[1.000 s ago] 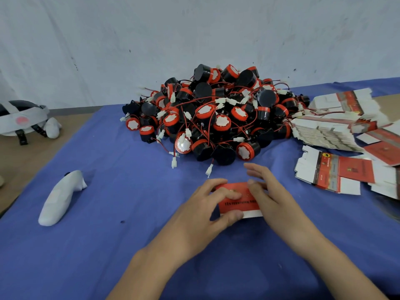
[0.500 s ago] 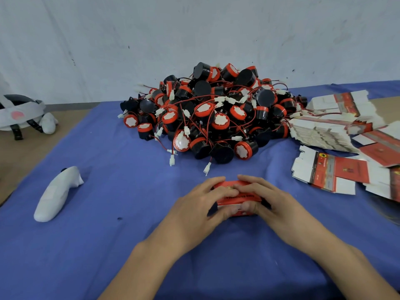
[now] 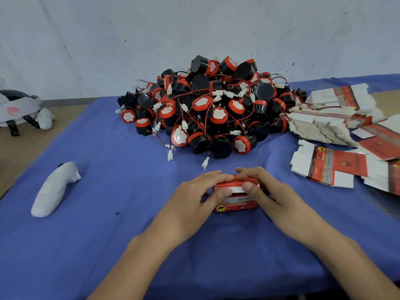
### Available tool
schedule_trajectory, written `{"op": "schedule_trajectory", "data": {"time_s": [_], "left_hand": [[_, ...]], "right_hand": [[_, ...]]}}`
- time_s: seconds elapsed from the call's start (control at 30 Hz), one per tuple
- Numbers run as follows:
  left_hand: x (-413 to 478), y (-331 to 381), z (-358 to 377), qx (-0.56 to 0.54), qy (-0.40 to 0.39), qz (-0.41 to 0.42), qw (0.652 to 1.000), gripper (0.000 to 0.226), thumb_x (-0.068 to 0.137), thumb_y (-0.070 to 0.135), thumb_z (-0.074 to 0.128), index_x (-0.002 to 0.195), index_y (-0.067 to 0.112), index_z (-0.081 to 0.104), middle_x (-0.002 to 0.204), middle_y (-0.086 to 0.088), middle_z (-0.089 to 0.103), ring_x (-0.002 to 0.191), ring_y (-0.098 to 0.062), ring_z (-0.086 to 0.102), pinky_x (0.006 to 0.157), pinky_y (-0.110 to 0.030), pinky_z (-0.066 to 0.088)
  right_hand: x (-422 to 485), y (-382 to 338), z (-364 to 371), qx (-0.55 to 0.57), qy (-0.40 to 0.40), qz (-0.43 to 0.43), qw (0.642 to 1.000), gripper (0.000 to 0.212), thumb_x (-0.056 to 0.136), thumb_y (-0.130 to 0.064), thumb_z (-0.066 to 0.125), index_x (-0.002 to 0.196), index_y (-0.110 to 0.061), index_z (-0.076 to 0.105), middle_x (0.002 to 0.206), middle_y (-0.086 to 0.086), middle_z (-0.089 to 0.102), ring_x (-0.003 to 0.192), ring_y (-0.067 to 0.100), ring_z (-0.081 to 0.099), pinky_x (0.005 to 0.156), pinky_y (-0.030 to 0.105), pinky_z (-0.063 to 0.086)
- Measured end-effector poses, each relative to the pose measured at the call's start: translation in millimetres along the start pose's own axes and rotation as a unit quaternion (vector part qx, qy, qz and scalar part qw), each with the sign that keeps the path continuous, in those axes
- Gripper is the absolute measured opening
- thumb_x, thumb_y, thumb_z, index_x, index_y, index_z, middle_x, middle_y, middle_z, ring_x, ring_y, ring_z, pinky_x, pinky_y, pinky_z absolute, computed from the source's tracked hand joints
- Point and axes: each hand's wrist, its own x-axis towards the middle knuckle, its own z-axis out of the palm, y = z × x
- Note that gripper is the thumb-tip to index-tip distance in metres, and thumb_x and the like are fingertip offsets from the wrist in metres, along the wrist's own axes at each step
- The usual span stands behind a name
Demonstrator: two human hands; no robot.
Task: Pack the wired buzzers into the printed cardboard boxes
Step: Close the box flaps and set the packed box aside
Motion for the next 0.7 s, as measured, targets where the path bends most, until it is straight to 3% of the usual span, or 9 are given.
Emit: {"op": "schedule_trajectory", "data": {"time_s": [0.13, 0.2, 0.3, 0.4, 0.57, 0.7], "left_hand": [[0.1, -0.8, -2.1, -0.009, -0.010, -0.006, 1.000, 0.026, 0.088, 0.072, 0.046, 0.113, 0.080, 0.047, 0.125, 0.046, 0.047, 0.127, 0.017, 0.044, 0.087, -0.015, 0.052], [-0.9, 0.6, -2.7, -0.021, -0.017, -0.012, 1.000, 0.030, 0.084, 0.072, 0.046, 0.113, 0.078, 0.049, 0.132, 0.039, 0.049, 0.127, 0.015, 0.046, 0.089, -0.019, 0.053], [-3.0, 1.8, -2.4, -0.036, -0.026, -0.033, 0.998, 0.031, 0.082, 0.066, 0.047, 0.113, 0.065, 0.054, 0.130, 0.040, 0.050, 0.108, 0.005, 0.062, 0.086, -0.028, 0.057], [-4.5, 2.0, -2.8, -0.040, -0.029, -0.047, 0.998, 0.030, 0.081, 0.063, 0.047, 0.108, 0.055, 0.055, 0.133, 0.038, 0.047, 0.098, 0.001, 0.067, 0.085, -0.034, 0.058], [-6.5, -2.7, -3.6, -0.006, -0.030, -0.019, 0.999, 0.023, 0.084, 0.064, 0.046, 0.104, 0.058, 0.057, 0.141, 0.040, 0.040, 0.108, 0.004, 0.062, 0.087, -0.023, 0.055], [-9.7, -5.9, -7.0, 0.016, -0.024, 0.015, 0.999, 0.026, 0.088, 0.073, 0.044, 0.107, 0.063, 0.058, 0.143, 0.043, 0.035, 0.124, 0.012, 0.049, 0.091, -0.018, 0.050]], "right_hand": [[1.3, 1.3, -1.5, 0.019, -0.006, 0.007, 1.000, 0.032, 0.094, -0.061, 0.049, 0.125, -0.051, 0.055, 0.124, -0.031, 0.062, 0.106, -0.001, 0.066, 0.085, 0.018, 0.051], [1.7, 2.3, -1.9, 0.030, -0.011, 0.009, 0.999, 0.032, 0.091, -0.061, 0.053, 0.122, -0.053, 0.057, 0.128, -0.034, 0.059, 0.110, -0.004, 0.065, 0.090, 0.022, 0.051], [3.0, 2.8, -2.3, 0.039, -0.016, 0.008, 0.999, 0.029, 0.087, -0.060, 0.057, 0.115, -0.052, 0.062, 0.135, -0.040, 0.052, 0.113, -0.009, 0.061, 0.091, 0.017, 0.053], [4.0, 4.5, -2.2, 0.039, -0.009, 0.004, 0.999, 0.028, 0.088, -0.057, 0.058, 0.113, -0.048, 0.065, 0.137, -0.039, 0.051, 0.113, -0.010, 0.061, 0.091, 0.011, 0.049], [2.2, 5.4, -1.0, 0.018, -0.011, -0.001, 1.000, 0.029, 0.086, -0.064, 0.054, 0.111, -0.053, 0.064, 0.138, -0.043, 0.047, 0.116, -0.012, 0.057, 0.089, 0.007, 0.046], [1.9, 7.2, -3.8, 0.004, -0.024, 0.004, 1.000, 0.028, 0.086, -0.061, 0.060, 0.111, -0.050, 0.066, 0.142, -0.041, 0.043, 0.121, -0.012, 0.054, 0.096, 0.019, 0.045]]}}
